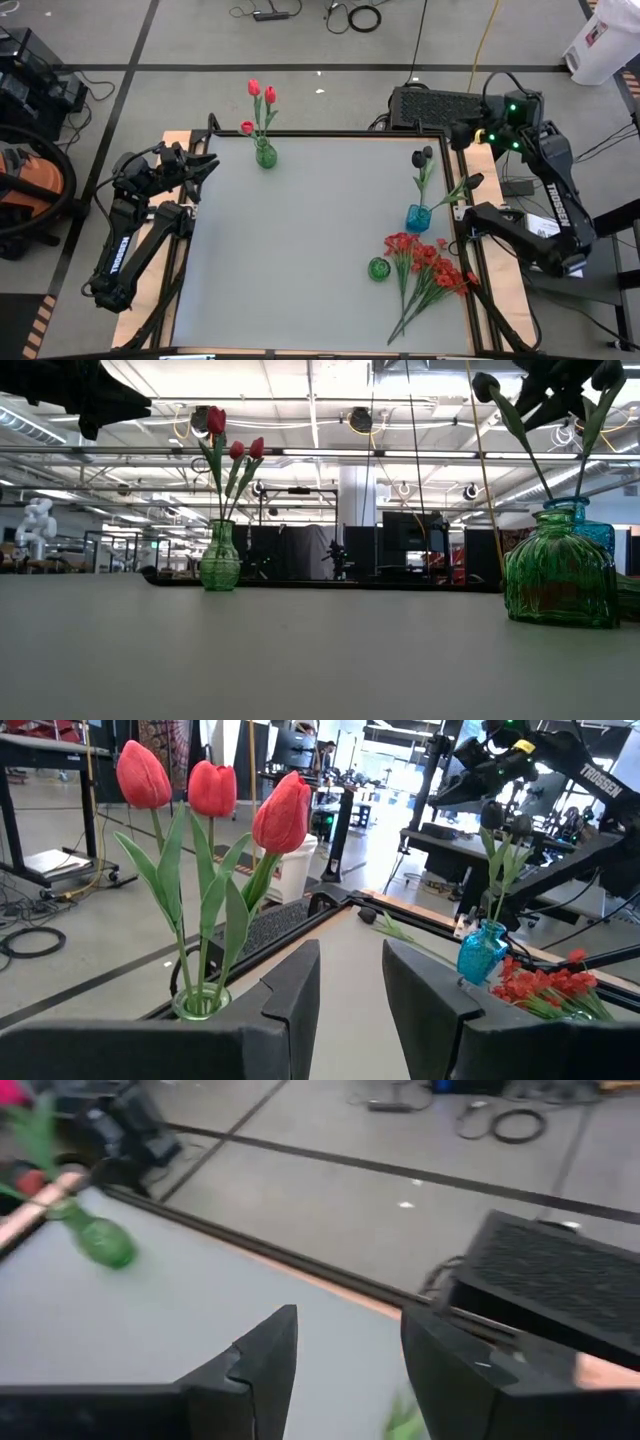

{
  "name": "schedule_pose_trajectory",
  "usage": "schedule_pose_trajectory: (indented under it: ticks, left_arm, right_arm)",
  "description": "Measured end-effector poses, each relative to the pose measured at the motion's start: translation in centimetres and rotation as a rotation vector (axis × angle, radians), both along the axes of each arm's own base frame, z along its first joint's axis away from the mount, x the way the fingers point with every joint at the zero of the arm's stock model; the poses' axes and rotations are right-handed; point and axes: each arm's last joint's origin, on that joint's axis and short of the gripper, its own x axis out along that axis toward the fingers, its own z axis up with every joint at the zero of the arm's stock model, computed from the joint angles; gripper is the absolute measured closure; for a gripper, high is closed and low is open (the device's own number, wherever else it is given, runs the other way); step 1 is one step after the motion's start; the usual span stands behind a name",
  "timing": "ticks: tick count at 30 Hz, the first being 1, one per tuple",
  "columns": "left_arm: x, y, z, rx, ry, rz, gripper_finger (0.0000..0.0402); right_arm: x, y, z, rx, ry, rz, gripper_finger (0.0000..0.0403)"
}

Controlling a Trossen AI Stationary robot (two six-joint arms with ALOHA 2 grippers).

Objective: Sort flowers into vase by color
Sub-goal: Put the black flower into the right green vase

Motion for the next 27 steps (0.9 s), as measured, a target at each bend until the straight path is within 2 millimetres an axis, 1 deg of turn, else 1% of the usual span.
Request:
schedule_pose_trajectory:
  ticks: [5,9,15,21,27]
  left_arm:
    - [0.0,0.0,0.0,0.000,0.000,0.000,0.0283]
    - [0.0,0.0,0.0,0.000,0.000,0.000,0.0283]
    - [0.0,0.0,0.0,0.000,0.000,0.000,0.0283]
    - [0.0,0.0,0.0,0.000,0.000,0.000,0.0283]
    - [0.0,0.0,0.0,0.000,0.000,0.000,0.0283]
  right_arm:
    - [0.4,0.8,0.6,0.000,-0.112,0.062,0.0231]
    - [0.9,0.6,0.9,0.015,-0.180,0.068,0.0231]
    - [2.5,-1.5,0.3,0.133,-0.243,0.036,0.0231]
    - [3.9,-3.8,-1.0,0.198,-0.173,-0.060,0.0231]
    - [5.1,-5.1,-2.0,0.254,-0.134,-0.042,0.0231]
